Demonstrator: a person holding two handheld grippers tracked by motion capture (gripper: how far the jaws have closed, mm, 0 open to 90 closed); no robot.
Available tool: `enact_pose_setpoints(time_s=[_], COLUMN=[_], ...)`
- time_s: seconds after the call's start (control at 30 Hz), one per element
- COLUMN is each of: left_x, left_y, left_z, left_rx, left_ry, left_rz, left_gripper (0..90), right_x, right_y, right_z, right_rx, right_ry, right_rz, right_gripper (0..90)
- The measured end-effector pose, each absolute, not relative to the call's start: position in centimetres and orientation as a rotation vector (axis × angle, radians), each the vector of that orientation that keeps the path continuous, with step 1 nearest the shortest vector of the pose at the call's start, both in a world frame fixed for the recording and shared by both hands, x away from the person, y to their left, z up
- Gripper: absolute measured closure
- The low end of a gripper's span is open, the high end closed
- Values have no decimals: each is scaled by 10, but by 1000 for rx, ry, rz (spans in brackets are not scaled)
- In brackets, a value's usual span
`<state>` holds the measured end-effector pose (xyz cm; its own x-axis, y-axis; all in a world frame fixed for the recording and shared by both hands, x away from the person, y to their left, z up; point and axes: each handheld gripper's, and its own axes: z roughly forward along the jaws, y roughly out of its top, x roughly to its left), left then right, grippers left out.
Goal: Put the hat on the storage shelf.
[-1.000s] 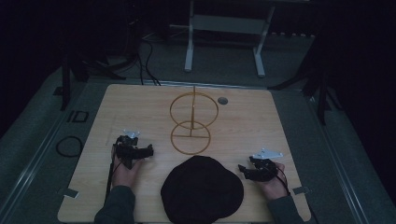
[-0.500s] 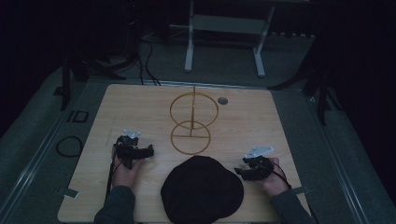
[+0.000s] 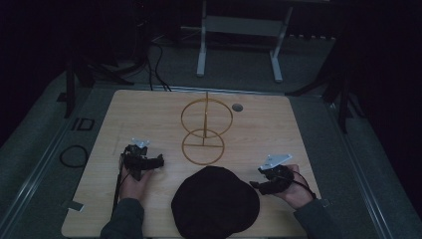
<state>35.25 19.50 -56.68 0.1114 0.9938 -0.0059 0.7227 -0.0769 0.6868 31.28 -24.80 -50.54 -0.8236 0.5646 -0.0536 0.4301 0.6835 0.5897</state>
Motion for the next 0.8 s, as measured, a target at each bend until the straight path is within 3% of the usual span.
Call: enact_pose_setpoints(time_s=[0.43,0.47,0.8], left_x=[352,352,352], left_y=[195,195,195], left_z=[-567,-567,-567], left_rx=[1859,1859,1859], left_ry=[1666,1665,1665], left_rz=[655,655,655], left_gripper=[24,24,24], right_x=[305,304,297], right_y=[-235,-233,-219], right_z=[-480,-477,-468], right_rx=[684,689,595], right_ry=[2701,2695,2728], right_rz=[856,864,894], right_gripper=[281,227,124])
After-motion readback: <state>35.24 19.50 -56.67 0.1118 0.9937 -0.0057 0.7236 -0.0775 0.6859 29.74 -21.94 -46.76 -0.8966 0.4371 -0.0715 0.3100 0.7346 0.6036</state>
